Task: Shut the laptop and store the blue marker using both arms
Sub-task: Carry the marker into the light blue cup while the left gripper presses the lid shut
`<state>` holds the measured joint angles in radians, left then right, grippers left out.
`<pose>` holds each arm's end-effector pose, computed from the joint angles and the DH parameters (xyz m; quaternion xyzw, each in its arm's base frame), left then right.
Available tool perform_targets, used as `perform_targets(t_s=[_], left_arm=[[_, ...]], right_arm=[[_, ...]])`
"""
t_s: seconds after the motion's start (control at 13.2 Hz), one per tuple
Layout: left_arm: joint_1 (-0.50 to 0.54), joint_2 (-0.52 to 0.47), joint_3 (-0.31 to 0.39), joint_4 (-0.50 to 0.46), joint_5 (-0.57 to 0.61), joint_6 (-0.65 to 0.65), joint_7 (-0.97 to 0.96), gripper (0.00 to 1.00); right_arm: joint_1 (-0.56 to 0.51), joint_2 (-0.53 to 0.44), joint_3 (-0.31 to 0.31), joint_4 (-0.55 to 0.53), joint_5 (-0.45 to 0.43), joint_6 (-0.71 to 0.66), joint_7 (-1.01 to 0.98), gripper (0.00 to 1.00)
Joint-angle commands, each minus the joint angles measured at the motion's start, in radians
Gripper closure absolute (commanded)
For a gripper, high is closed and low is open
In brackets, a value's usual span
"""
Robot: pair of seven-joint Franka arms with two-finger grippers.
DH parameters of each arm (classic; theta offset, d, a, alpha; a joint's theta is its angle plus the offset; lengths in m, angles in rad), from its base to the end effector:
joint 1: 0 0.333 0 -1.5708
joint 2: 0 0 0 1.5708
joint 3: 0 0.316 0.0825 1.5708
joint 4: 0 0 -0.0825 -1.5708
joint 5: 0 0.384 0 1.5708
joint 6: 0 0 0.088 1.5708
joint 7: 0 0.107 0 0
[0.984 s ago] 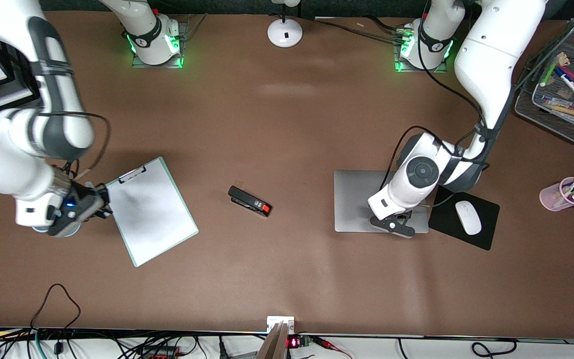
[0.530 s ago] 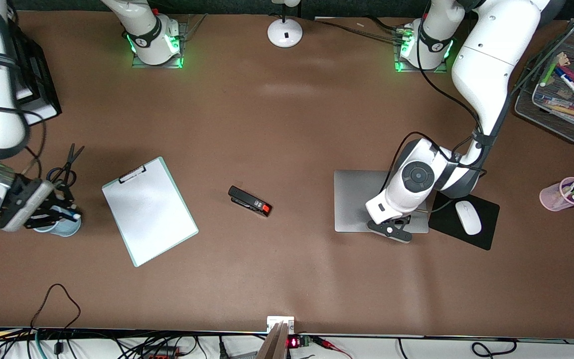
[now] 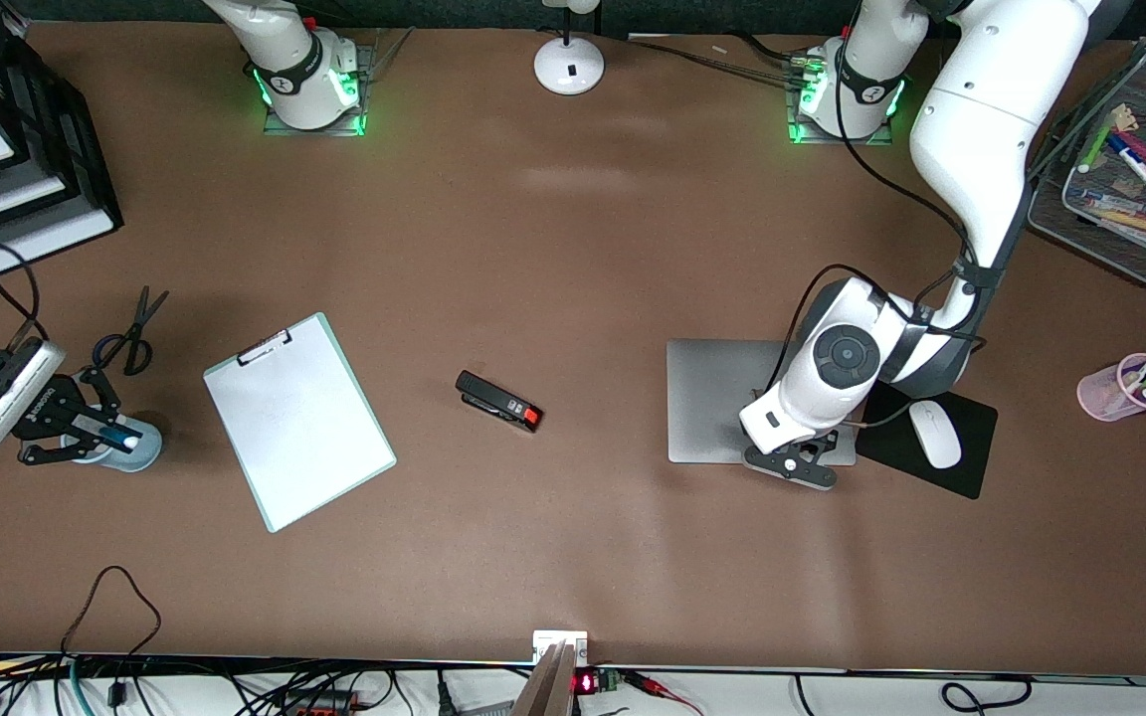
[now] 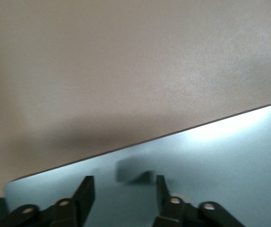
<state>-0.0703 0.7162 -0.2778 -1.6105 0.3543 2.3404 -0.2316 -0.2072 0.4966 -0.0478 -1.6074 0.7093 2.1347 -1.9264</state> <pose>0.6664 -0.2084 0.2230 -0.9885 0.1436 -0.0361 0.0309 0.6780 -0.1429 0.3518 -0.7635 -0.5789 -0.2607 0.1179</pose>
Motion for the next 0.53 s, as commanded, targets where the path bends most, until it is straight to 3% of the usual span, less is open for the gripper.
perform_targets(t_s=[0.0,0.23,0.45], left_arm=[[0.001,-0.072,-0.011,0.006,0.012,-0.070,-0.014,0.00],[0.001,-0.173,-0.014,0.018,0.000,-0.206,-0.009,0.00],[0.001,-0.263,-0.011,0.078,-0.099,-0.405,-0.003,0.00]], right_arm=[[-0.058,0.046,0.011,0.029,0.070,-0.022,-0.139,1.00],[-0.104,0.060,0.013,0.029,0.079,-0.065,-0.187,1.00],[-0.141,0.080,0.013,0.029,0.125,-0.090,-0.247,1.00]])
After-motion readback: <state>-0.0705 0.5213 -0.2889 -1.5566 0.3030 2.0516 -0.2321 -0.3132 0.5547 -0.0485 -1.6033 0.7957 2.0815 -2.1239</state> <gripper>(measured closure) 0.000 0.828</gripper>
